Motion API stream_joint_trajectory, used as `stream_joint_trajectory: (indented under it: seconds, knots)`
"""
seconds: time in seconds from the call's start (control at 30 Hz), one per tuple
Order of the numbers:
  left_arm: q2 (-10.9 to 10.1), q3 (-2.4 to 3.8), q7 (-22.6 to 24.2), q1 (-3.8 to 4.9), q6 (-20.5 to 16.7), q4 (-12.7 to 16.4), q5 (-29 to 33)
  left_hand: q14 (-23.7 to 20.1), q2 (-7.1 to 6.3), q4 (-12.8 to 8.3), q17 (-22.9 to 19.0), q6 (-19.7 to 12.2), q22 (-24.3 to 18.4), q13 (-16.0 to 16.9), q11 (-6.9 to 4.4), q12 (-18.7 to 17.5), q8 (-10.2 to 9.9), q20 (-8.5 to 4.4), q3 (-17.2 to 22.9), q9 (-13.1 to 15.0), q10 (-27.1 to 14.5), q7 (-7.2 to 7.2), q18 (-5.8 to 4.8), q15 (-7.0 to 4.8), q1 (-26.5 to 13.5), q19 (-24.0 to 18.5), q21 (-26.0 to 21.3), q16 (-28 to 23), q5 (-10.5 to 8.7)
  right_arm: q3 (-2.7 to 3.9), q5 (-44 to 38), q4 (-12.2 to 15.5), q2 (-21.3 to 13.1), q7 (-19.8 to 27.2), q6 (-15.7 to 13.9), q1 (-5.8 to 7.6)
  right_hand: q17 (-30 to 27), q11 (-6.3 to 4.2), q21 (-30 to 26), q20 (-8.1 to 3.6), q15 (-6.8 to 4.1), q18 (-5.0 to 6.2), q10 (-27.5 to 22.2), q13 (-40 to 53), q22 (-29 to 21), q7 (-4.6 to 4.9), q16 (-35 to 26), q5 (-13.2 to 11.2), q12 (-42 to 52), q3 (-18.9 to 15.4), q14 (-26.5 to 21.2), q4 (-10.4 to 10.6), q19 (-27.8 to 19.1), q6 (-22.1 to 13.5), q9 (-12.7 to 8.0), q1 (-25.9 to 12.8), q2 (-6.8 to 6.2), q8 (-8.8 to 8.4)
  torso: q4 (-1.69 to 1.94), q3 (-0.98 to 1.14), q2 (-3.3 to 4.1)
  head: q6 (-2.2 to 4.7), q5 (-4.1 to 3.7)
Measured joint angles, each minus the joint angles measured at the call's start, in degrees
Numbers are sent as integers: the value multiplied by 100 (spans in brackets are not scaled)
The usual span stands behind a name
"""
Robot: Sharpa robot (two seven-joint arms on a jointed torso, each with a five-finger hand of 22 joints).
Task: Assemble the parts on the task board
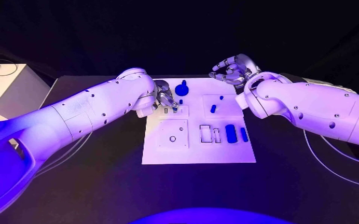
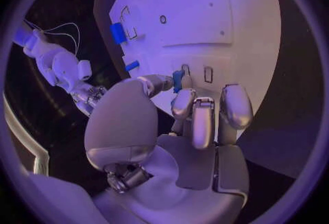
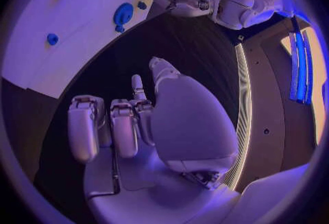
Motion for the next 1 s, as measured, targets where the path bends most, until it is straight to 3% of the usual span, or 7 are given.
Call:
stream_joint_trajectory:
  seconds: [0.27, 0.43, 1.0]
  knots:
    - [-11, -1, -3, -1, 63, -1, -8, 0, -15, -16, 0, 51, 0, -2, 0, 0, -15, 0, -16, 16, 0, -13, 0, 0, -15, 0, 0, 0, 100, 0, 0, -1, -1, 0, 0, 0, 0, 0, 0, 0, 0, 0, 0, 0, -1, 0, 0, 0, 0, 0, 0, 0, 0, 0, 0, 0, 0, 0, 3, -2, -1, -19, 2]
    - [-14, -1, -4, -1, 121, 0, -14, -21, -38, -32, 0, 112, 13, -2, 0, 0, -16, 0, -32, 51, 0, -32, 0, -20, -83, 0, 0, 0, 285, 0, 0, -4, 0, 0, 1, 0, 0, 0, 0, 0, 0, 0, 0, 0, -1, 0, 0, 0, 0, 0, 0, 0, 0, 0, -1, 0, 0, 0, 3, -3, -1, -26, 5]
    - [-25, -1, -6, -2, 217, 7, -41, -21, -51, -32, 0, 113, 12, 10, 0, 0, -45, -20, -32, 62, -1, -32, 0, -20, -96, 21, 21, 0, 326, 0, 0, -8, 3, 0, 1, -4, 0, 0, 0, 0, 0, 0, 0, 0, -2, 0, 0, 0, 0, 0, 0, 0, 0, 1, -2, 0, 0, 0, 4, -2, -2, -51, -4]
